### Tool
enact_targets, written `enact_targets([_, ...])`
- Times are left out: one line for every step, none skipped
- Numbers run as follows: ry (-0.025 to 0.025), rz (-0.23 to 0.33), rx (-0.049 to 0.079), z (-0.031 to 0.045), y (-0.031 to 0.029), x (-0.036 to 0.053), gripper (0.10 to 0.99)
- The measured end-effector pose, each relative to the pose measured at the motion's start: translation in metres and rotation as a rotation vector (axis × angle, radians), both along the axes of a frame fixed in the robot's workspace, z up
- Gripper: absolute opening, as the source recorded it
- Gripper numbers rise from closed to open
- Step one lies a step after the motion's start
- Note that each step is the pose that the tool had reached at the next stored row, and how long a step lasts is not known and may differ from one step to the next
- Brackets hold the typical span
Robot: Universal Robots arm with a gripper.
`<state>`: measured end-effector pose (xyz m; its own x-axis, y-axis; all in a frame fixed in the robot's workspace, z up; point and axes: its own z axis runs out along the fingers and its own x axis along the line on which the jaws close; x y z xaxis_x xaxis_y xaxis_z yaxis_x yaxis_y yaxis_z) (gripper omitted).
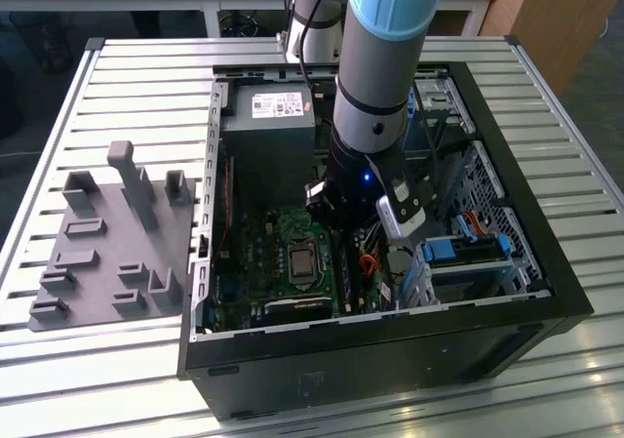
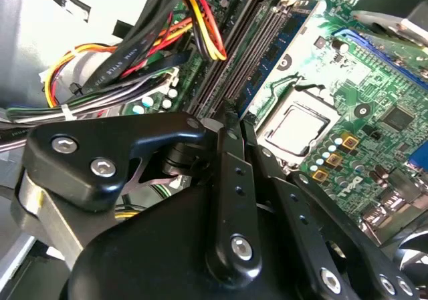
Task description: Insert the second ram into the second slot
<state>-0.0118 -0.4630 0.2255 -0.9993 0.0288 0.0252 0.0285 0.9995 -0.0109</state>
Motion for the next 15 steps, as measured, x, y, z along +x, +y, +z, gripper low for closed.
enact_targets([0.0001, 0.0, 0.0, -0.0001, 0.0001, 0.0001, 0.137])
enact_targets([0.0, -0.001, 0.0, -0.0004, 0.0001, 0.0002, 0.137])
enact_targets([0.0, -0.003, 0.0, -0.0006, 0.0001, 0.0004, 0.137])
enact_targets([0.0001, -0.006, 0.0, -0.0008, 0.0002, 0.0004, 0.137])
enact_targets([0.0001, -0.009, 0.0, -0.001, 0.0003, 0.0005, 0.137])
enact_targets([0.0001, -0.01, 0.0, -0.0011, 0.0004, 0.0006, 0.137])
enact_targets([0.0001, -0.01, 0.0, -0.0012, 0.0004, 0.0006, 0.137])
enact_targets([0.0001, -0.01, -0.001, -0.0012, 0.0004, 0.0006, 0.137])
enact_targets([0.0001, -0.01, -0.001, -0.0013, 0.0004, 0.0006, 0.137])
enact_targets([0.0001, -0.009, 0.0, -0.0014, 0.0004, 0.0006, 0.137])
enact_targets([0.0001, -0.006, 0.0, -0.0015, 0.0004, 0.001, 0.137])
enact_targets([0.0001, -0.003, 0.0, -0.0016, 0.0004, 0.0013, 0.137])
enact_targets([0.0001, -0.002, 0.0, -0.0017, 0.0004, 0.0013, 0.137])
enact_targets([0.0, -0.001, 0.0, -0.0022, 0.0005, 0.0013, 0.137])
enact_targets([0.0, -0.001, 0.0, -0.0025, 0.0008, 0.0013, 0.137])
